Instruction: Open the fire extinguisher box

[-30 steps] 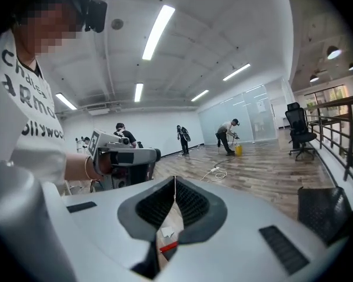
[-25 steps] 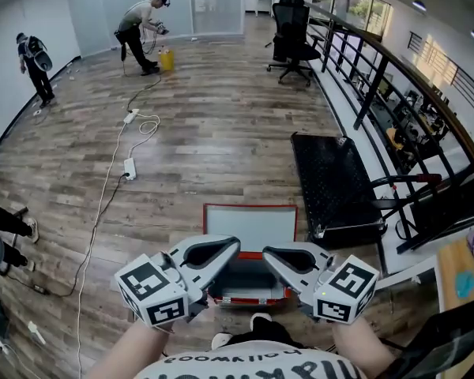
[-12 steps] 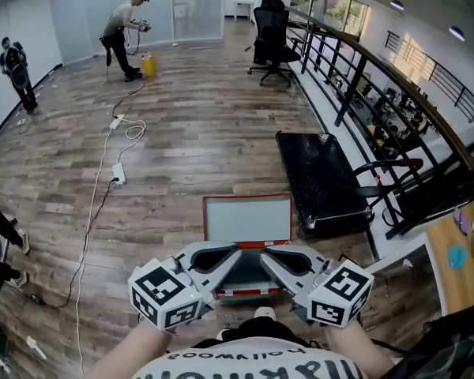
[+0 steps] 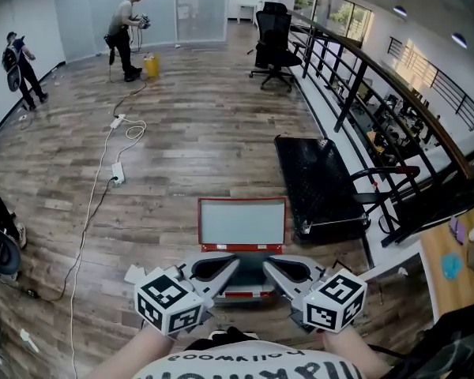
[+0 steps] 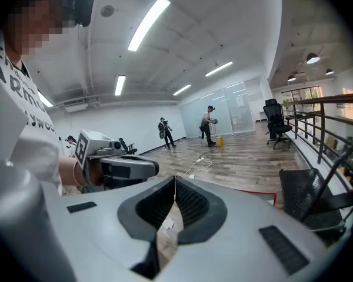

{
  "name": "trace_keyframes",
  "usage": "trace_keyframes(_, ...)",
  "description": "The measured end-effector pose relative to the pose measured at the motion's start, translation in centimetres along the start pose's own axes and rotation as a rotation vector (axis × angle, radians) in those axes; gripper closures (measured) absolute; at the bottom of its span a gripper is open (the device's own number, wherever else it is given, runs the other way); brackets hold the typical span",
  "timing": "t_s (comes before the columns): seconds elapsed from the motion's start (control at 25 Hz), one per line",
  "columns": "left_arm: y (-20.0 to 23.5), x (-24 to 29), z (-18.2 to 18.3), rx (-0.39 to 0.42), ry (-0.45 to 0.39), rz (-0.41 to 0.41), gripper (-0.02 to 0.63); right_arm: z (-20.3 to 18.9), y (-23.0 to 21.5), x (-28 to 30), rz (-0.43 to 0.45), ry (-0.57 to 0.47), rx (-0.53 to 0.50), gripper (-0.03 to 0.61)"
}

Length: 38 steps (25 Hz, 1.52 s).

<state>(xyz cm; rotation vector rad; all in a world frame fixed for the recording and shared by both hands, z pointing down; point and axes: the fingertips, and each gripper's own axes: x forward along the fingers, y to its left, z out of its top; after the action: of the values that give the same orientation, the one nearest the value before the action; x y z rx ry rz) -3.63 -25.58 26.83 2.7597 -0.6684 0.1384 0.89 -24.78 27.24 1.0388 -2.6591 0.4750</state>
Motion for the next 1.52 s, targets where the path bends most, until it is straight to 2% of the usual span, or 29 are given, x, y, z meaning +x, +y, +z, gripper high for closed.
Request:
trace_keyframes(0.4, -0.3, 1.5, -1.0, -0.037, 0.011, 0.061, 0.609, -0.6, -4.2, -2.2, -0.014, -0.005, 0.059, 0.569)
trace_keyframes(0.68, 0.2, 1.9, -1.7, -0.054, 0.029, 0.078, 0.609, -1.4, -3.5, -1.3, 0.032, 0.046, -0.009, 0.569)
trace_keyframes(1.52, 0.7, 2.2, -1.6, -0.056, 0.030, 0.082, 0.609, -1.2, -4.7, -1.3, 0.022, 0.047, 0.033, 0.569)
